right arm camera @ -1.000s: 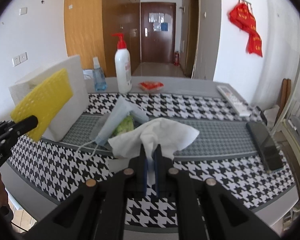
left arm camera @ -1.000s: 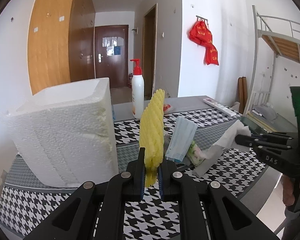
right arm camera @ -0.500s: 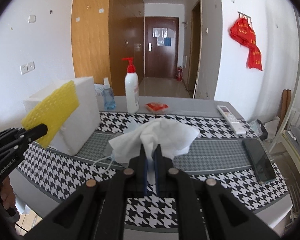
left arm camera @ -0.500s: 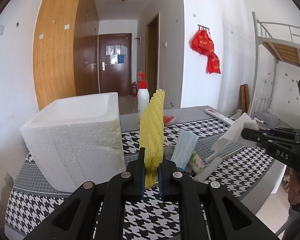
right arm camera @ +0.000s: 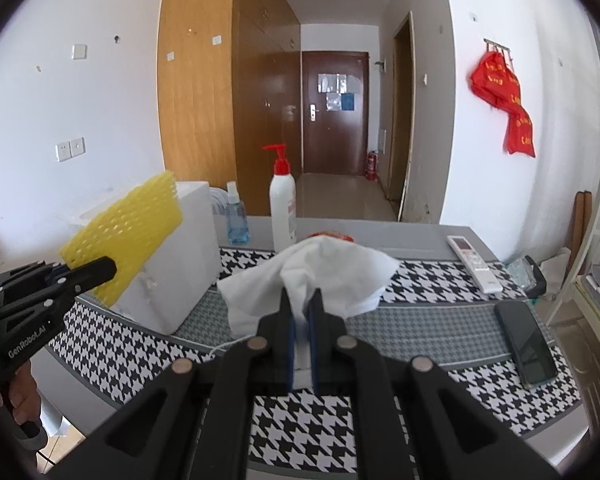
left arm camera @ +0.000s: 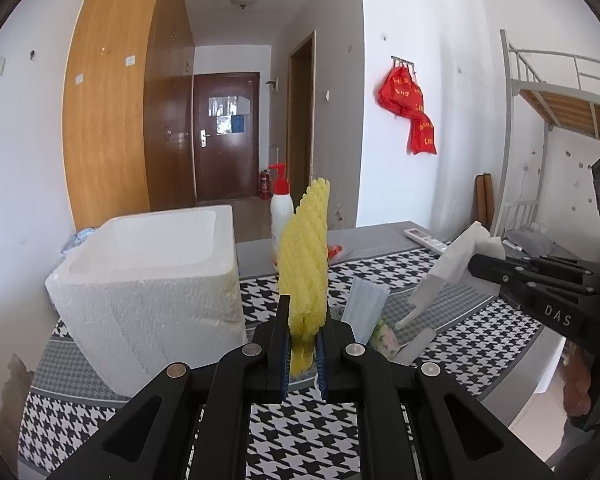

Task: Organize soft objects
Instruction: 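Lift and carry the sponge and cloth in both grippers over the white foam box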

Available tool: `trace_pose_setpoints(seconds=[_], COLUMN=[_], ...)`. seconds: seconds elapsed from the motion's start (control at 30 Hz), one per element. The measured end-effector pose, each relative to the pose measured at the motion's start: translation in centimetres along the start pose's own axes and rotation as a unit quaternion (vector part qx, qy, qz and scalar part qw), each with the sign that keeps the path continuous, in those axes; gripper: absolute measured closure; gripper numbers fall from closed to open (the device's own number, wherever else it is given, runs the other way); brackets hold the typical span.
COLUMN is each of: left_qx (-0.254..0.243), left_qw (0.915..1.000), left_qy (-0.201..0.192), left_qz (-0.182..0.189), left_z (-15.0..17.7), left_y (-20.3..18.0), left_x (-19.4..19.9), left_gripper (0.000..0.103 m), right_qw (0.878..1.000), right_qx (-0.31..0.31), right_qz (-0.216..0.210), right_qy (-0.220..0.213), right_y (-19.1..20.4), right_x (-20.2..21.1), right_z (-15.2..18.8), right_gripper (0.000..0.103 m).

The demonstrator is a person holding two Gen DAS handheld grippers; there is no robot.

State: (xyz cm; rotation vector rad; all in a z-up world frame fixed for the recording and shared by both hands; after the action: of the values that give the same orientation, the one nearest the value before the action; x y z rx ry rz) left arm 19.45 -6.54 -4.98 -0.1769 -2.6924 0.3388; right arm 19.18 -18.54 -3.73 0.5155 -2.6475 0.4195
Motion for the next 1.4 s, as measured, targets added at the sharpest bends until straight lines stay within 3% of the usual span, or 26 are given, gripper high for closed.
trace_pose_setpoints(seconds=[0.77, 1.4], left_qx=[-0.002, 0.023], left_qw=[0.9991, 0.9952], left_qy=[-0.040, -0.060], left_qz=[-0.012, -0.074], left_z=[-5.8, -7.7], left_y=[0.3, 5.0], left_x=[0.2, 1.6], left_gripper=[0.092, 0.092], right_qw=[0.998, 0.992], right_qx=[0.008, 0.037], right_qz=[-0.022, -0.089], right_qy=[-0.059, -0.087], right_y=[0.9, 5.5], right_x=[0.4, -0.9], right_z=[-5.5, -8.8], right_gripper=[0.095, 0.095])
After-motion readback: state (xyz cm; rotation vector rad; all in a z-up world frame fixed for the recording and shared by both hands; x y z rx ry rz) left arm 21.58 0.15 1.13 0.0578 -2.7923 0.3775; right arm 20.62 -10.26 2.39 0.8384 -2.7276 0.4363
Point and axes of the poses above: each gripper's, at about its wrist camera, not at the fingertips, and x roughly against the way its jaws point, y to its left, z to its underside, the point moved 10 cm from there along -x, roughly the way its jaws point, and after that the axes turned 15 degrees about x, right-handed, at the moved point
